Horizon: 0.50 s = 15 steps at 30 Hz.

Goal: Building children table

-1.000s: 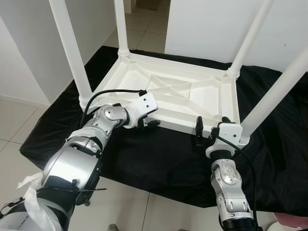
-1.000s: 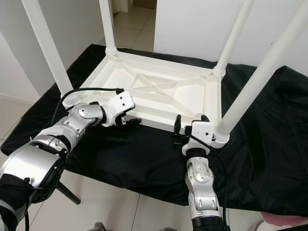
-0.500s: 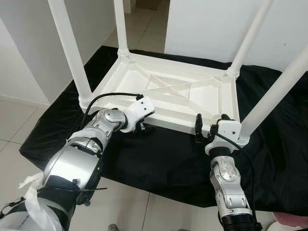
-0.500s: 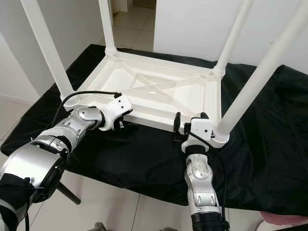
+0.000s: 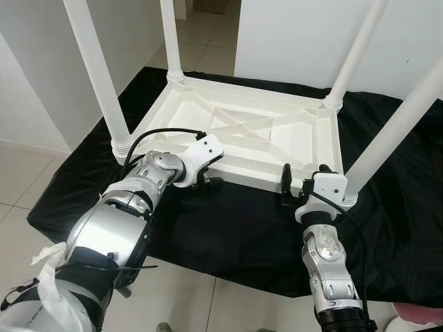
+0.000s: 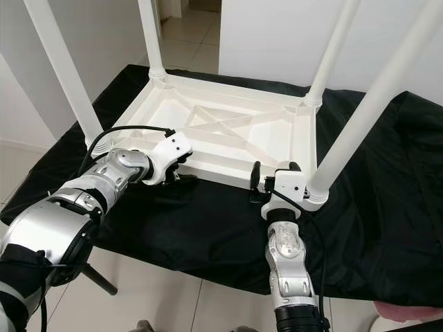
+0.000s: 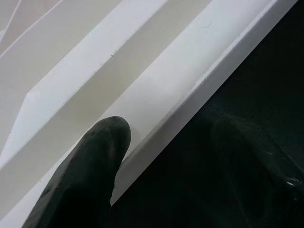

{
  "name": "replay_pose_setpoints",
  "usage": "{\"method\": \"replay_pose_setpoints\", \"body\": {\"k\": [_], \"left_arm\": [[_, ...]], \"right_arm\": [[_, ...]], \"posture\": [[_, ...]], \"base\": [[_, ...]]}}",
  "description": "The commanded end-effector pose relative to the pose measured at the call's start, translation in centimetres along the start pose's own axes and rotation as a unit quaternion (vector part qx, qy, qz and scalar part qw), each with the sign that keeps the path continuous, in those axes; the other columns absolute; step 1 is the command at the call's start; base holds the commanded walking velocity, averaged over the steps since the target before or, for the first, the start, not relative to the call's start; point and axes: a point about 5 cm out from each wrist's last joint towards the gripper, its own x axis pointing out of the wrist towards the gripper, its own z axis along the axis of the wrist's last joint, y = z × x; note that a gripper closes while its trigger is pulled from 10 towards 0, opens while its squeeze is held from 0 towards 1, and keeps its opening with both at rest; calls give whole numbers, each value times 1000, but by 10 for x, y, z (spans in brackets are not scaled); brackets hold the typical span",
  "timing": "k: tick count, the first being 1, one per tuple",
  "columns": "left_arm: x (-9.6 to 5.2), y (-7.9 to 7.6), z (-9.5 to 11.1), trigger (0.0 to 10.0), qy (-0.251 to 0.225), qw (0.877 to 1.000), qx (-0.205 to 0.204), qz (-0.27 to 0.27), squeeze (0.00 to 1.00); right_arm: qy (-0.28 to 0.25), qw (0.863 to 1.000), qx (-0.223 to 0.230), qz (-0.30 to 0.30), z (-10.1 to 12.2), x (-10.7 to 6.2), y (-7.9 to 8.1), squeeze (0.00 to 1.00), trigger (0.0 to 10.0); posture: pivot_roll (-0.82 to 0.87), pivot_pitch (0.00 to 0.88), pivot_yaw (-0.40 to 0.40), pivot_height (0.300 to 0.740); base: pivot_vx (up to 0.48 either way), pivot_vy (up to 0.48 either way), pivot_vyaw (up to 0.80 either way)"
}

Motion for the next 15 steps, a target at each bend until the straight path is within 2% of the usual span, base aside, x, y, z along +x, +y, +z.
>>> {"method": "replay_pose_setpoints", "body": {"k": [1, 6, 10, 13, 15], "left_arm": [[2, -7, -13, 10000, 30, 999, 10, -6, 0], [-2, -19, -16, 10000, 30, 989, 60, -134, 0], [-4, -20, -15, 10000, 25, 985, 62, -161, 0], [-9, -23, -12, 10000, 8, 972, 79, -221, 0], [-10, -23, -12, 10000, 8, 972, 79, -221, 0]], "right_arm": [[10, 1000, -4, -3, -4, -2, 0, 0, 10000], [12, 1000, -5, -10, -5, -3, -2, 0, 10000], [11, 1000, -5, -11, -5, -3, -1, 0, 10000], [12, 1000, -3, -14, -6, -5, 0, 0, 10000], [12, 1000, -3, -14, -5, -5, 0, 0, 10000]], "posture": [[-170, 26, 28, 740], [-162, 33, 44, 740], [-162, 33, 44, 740], [-146, 40, 56, 740], [-146, 40, 56, 740]], "base": [[0, 0, 0], [0, 0, 0], [0, 0, 0], [0, 0, 0], [0, 0, 0]]}}
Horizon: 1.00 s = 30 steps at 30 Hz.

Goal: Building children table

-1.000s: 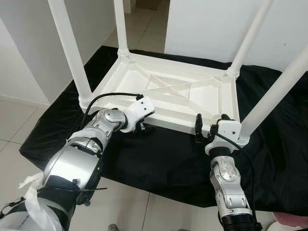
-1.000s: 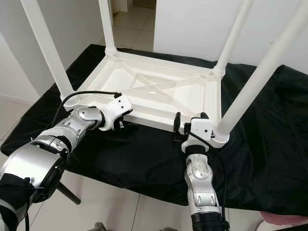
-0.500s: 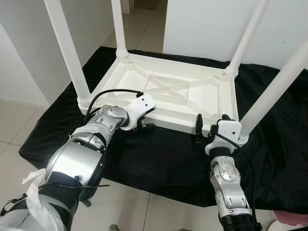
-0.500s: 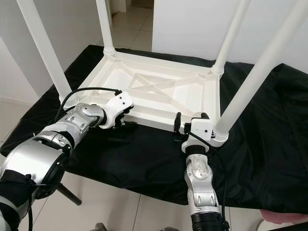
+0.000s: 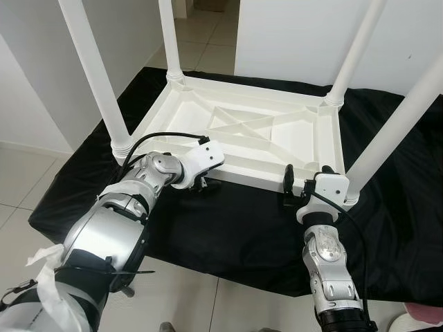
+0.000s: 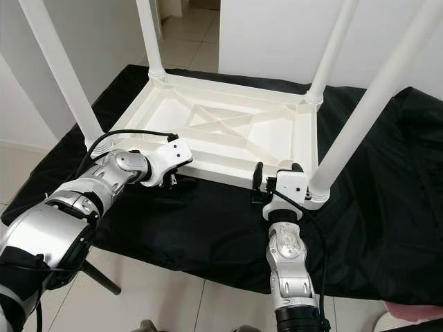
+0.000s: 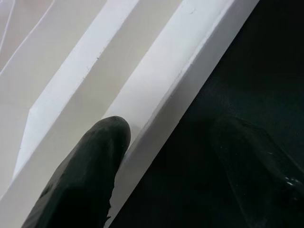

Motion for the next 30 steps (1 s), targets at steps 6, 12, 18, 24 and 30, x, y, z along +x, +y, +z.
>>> {"method": "replay_pose_setpoints", "body": {"k": [6, 12, 18, 24, 30], "left_arm": [[-17, -28, 12, 10000, -63, 942, 40, -328, 0], [-20, -25, 21, 10000, -95, 938, 38, -330, 0], [-14, -14, 27, 10000, -106, 964, 20, -244, 0], [-18, 1, 39, 10000, -142, 972, 0, -187, 0], [-22, 20, 43, 10000, -168, 982, -46, -76, 0]], "right_arm": [[12, 1000, 1, -7, -7, -5, 3, 0, 10000], [13, 1000, 3, -6, -8, -4, 5, 0, 10000], [11, 1000, 4, -6, -7, -2, 5, 0, 10000], [8, 1000, 4, -7, -6, -3, 4, 0, 10000], [6, 1000, 0, -10, -6, -7, -1, 0, 10000]], "posture": [[-113, 49, 68, 740], [-101, 50, 66, 740], [-107, 47, 62, 740], [-116, 45, 61, 740], [-122, 32, 47, 740]], "base": [[0, 0, 0], [0, 0, 0], [0, 0, 0], [0, 0, 0], [0, 0, 0]]}}
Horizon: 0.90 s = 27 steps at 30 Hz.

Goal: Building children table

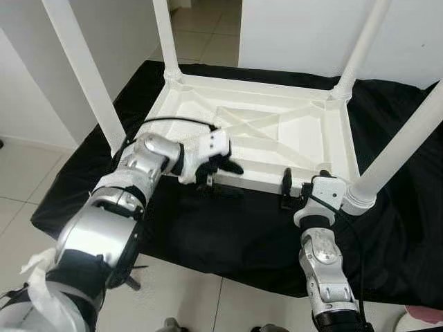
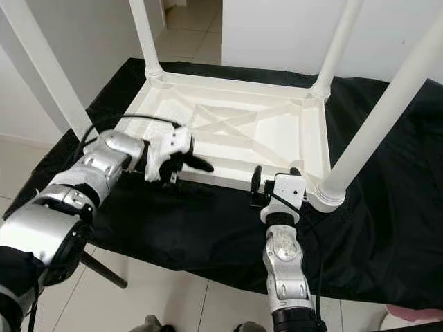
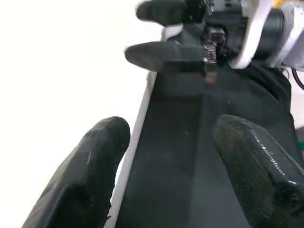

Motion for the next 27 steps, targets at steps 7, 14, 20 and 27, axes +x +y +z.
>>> {"method": "replay_pose_setpoints", "body": {"k": [7, 14, 20, 27], "left_arm": [[-3, 16, -18, 10000, -11, 968, -36, 246, 0], [5, 1, -56, 10000, 26, 949, -87, 303, 0], [3, 0, -64, 10000, 38, 940, -101, 324, 0], [-9, 10, -45, 10000, -37, 933, -101, 344, 0]], "right_arm": [[-9, 1000, -13, 12, 1, -3, -8, 0, 10000], [-19, 998, -46, 42, 5, 1, -26, 0, 10000], [-29, 998, -43, 42, 9, 3, -25, 0, 10000], [-42, 998, -36, 43, 14, 2, -24, 0, 10000]], "posture": [[-119, 2, 26, 740], [-119, 0, 19, 740], [-124, 0, 23, 740], [-131, 0, 38, 740]], "base": [[0, 0, 0], [0, 0, 0], [0, 0, 0], [0, 0, 0]]}}
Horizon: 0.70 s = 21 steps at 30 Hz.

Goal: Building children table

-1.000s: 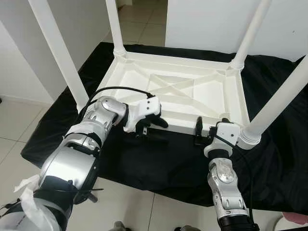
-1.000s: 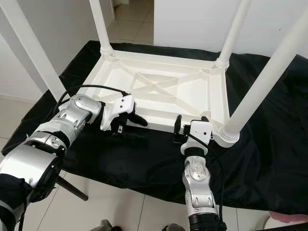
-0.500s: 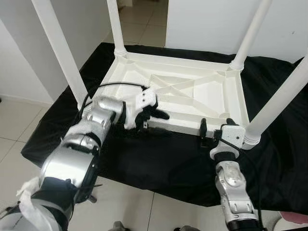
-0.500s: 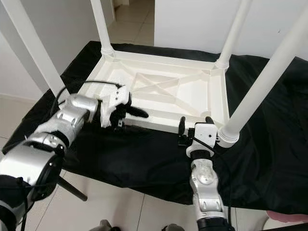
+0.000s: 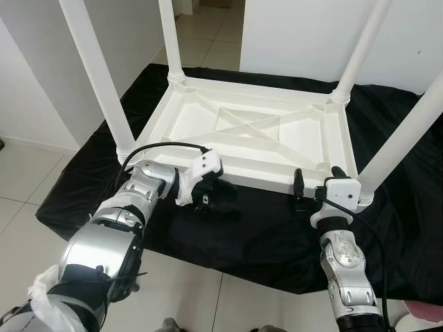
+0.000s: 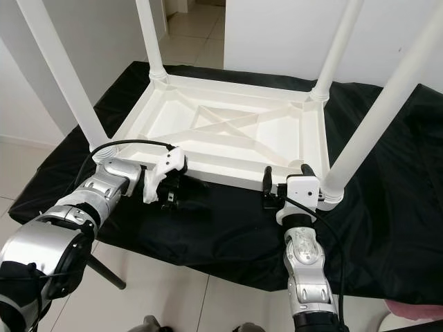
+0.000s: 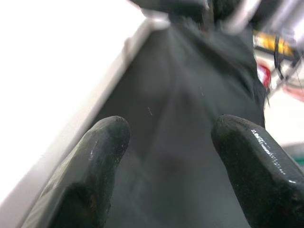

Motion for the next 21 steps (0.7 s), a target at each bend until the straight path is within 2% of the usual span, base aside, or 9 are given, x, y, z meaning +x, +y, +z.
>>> {"method": "replay_pose_setpoints", "body": {"k": [1, 6, 7, 9, 11, 12, 14, 15, 21], "left_arm": [[-17, 35, 10, 10000, -39, 939, -5, 341, 0], [-24, 41, 18, 10000, -94, 917, -40, 386, 0], [-24, 41, 18, 10000, -94, 917, -40, 386, 0], [-25, 44, 22, 10000, -120, 903, -63, 407, 0], [-25, 45, 23, 10000, -128, 899, -69, 412, 0], [-26, 47, 23, 10000, -143, 888, -86, 429, 0], [-26, 47, 23, 10000, -143, 888, -86, 429, 0], [-26, 48, 24, 10000, -156, 879, -98, 439, 0], [-26, 47, 23, 10000, -185, 869, -117, 444, 0]], "right_arm": [[-8, 1000, 7, -5, 2, -2, -1, 0, 10000], [-5, 1000, 14, -15, 0, 0, 1, 0, 10000], [-5, 1000, 14, -15, 0, 0, 1, 0, 10000], [-5, 1000, 18, -19, 1, 2, 4, 0, 10000], [-6, 1000, 20, -20, 1, 3, 5, 0, 10000], [-7, 999, 23, -22, 1, 5, 7, 0, 10000], [-7, 999, 23, -22, 1, 5, 7, 0, 10000], [-8, 999, 27, -24, 2, 6, 10, 0, 10000], [-11, 998, 48, -40, 6, 16, 19, 0, 10000]], "posture": [[-131, 0, 40, 740], [-129, 0, 41, 740], [-129, 0, 41, 740], [-125, 0, 40, 740], [-125, 0, 40, 740], [-125, 0, 39, 740], [-125, 0, 39, 740], [-127, 0, 39, 740], [-143, 0, 20, 740]], "base": [[0, 0, 0], [0, 0, 0], [0, 0, 0], [0, 0, 0], [0, 0, 0], [0, 0, 0], [0, 0, 0], [0, 0, 0], [0, 0, 0]]}}
